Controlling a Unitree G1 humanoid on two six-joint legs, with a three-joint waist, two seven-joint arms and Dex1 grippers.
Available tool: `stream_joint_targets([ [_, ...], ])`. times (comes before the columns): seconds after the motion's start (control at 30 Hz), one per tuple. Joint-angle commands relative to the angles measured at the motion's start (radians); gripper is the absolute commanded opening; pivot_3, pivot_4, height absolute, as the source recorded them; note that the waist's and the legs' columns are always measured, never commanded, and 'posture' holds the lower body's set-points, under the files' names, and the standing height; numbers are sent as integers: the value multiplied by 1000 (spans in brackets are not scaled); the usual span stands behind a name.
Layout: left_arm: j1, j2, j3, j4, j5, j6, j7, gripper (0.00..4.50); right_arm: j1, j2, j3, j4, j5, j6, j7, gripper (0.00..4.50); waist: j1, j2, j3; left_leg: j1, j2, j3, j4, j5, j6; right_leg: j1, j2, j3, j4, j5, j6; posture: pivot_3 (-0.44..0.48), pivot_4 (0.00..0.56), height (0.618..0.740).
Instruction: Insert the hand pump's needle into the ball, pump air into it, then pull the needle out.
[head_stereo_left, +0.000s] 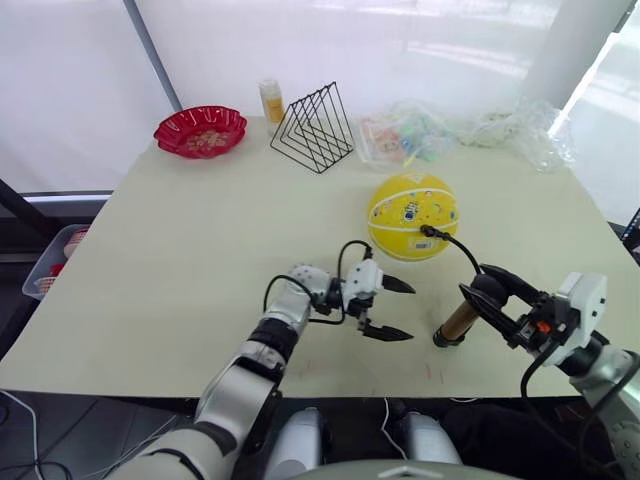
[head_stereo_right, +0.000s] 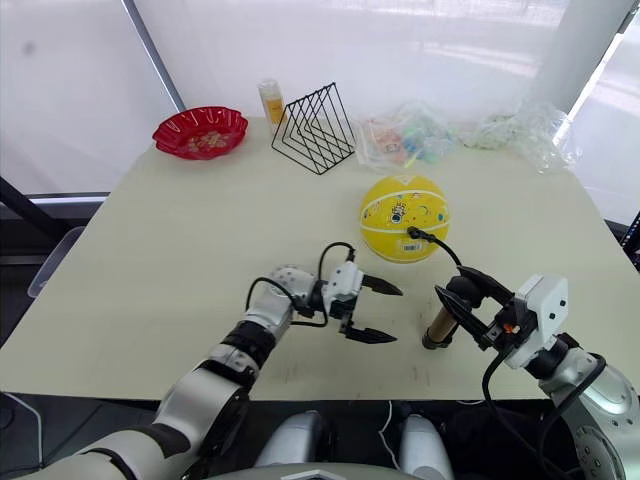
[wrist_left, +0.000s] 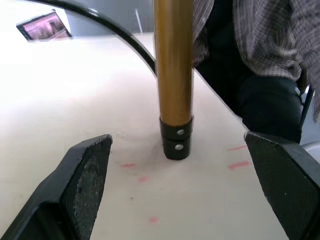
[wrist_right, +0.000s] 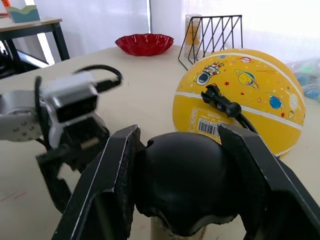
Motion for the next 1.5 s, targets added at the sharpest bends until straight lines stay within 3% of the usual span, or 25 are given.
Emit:
stream_joint_targets([
  [0.03, 47, 49, 27, -162, -90, 60, -37, 4500, 10, -22, 14, 72, -33, 61, 9, 1992, 1, 1, 1, 0, 0, 0, 0, 0, 0, 0, 0, 0, 0, 0, 0, 0, 150, 737],
  [0.23, 179, 242, 113, -430, -244, 193, -69, 4500, -63, -27, 22, 71, -19, 83, 13, 1992, -5, 3, 8, 1, 1, 0, 1, 1, -1, 0, 1, 0, 3, 0, 0, 0, 150, 737],
  [0.37, 206, 310, 141, -503, -291, 237, -60, 4500, -74, -33, 13, 67, -16, 93, 21, 1992, 12, 4, 10, 1, 0, -2, 3, 3, -4, -1, 1, -1, 7, 0, 0, 0, 150, 737],
  [0.6, 273, 432, 201, -649, -381, 322, -59, 4500, -93, -38, -27, 71, -45, 38, 38, 1992, -2, 5, 16, 1, -1, -1, 4, 3, -4, -1, 4, 0, 10, 0, 0, 0, 150, 737],
  [0.93, 303, 490, 223, -763, -448, 393, -33, 4500, -202, -60, -82, 104, -100, -41, 22, 1992, 2, 8, 31, 1, -3, 0, 5, 4, -5, -2, 6, 1, 12, 0, 0, 0, 150, 737],
  [1.13, 296, 498, 233, -808, -478, 435, -2, 4500, -245, -129, -150, 83, -86, -11, 45, 1971, -2, 11, 34, -3, -2, 2, 4, 5, -6, -8, 9, 4, 16, 0, 1, 0, 150, 737],
  [1.5, 279, 492, 231, -853, -503, 473, 33, 4500, -361, -233, -32, 309, -427, -283, 113, 1971, -3, 7, 38, -2, -2, 5, 4, 6, -8, -9, 15, 8, 16, 0, 2, 0, 150, 737],
])
